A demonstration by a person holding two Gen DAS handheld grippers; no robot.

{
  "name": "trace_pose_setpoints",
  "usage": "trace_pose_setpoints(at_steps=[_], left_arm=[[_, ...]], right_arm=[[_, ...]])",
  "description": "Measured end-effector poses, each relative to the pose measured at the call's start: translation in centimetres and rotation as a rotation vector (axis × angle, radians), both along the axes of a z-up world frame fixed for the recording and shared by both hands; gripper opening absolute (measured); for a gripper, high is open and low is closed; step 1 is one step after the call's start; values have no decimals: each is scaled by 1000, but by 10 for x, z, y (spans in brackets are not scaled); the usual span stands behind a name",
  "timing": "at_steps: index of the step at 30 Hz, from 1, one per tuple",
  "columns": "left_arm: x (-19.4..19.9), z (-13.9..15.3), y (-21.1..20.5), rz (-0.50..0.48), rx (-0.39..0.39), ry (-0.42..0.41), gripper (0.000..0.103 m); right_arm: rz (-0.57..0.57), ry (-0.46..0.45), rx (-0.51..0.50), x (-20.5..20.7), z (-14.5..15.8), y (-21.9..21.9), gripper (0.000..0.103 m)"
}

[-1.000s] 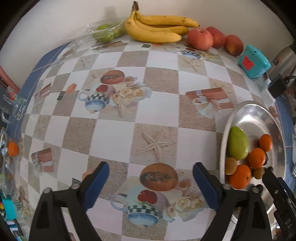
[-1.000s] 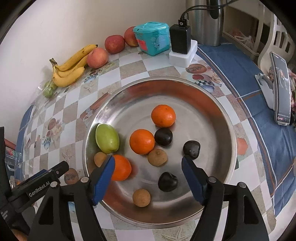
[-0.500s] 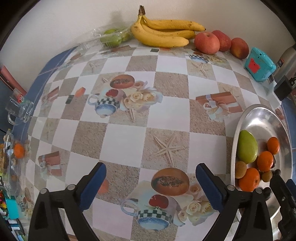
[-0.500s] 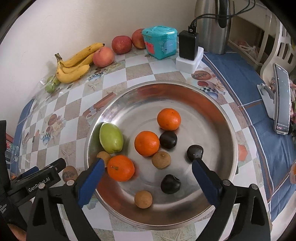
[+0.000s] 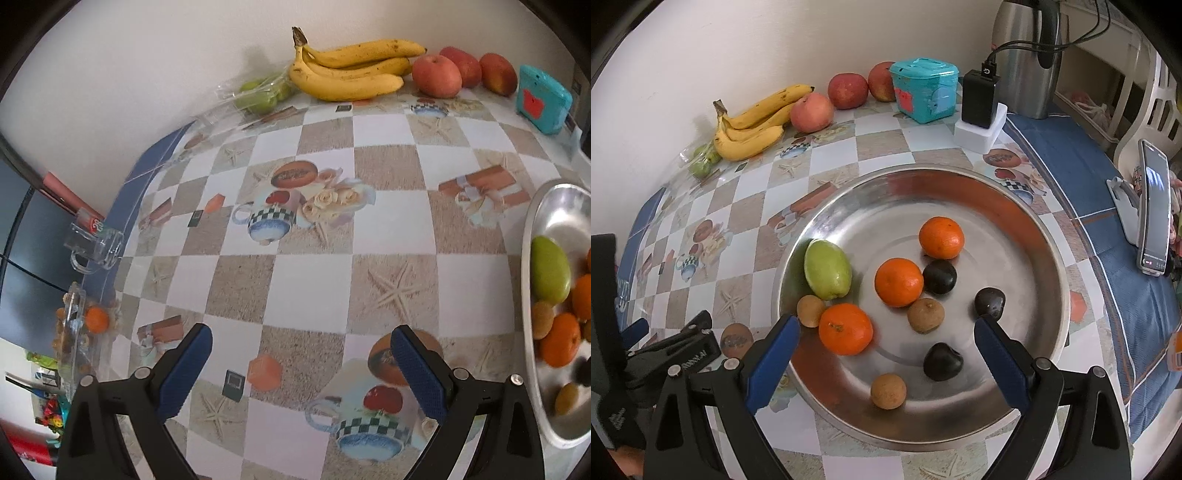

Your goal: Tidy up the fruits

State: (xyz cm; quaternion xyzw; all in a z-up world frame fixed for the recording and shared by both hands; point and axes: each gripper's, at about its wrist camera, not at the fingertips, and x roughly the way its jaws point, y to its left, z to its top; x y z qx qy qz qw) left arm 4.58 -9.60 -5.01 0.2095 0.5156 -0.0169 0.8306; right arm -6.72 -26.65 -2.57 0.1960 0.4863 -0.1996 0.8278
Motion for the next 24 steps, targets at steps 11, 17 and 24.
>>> trace_pose_setpoints(at_steps=[11, 17, 24], left_arm=[[-19, -3, 18, -2, 39, 42, 99], [-31, 4, 33, 25, -21, 60, 99], [-45, 18, 45, 28, -63, 37, 99]], right_arm=[[14, 13, 1, -13, -2, 16, 96], [11, 9, 3, -29, -1, 23, 96], [10, -14, 6, -45, 5, 31, 96]])
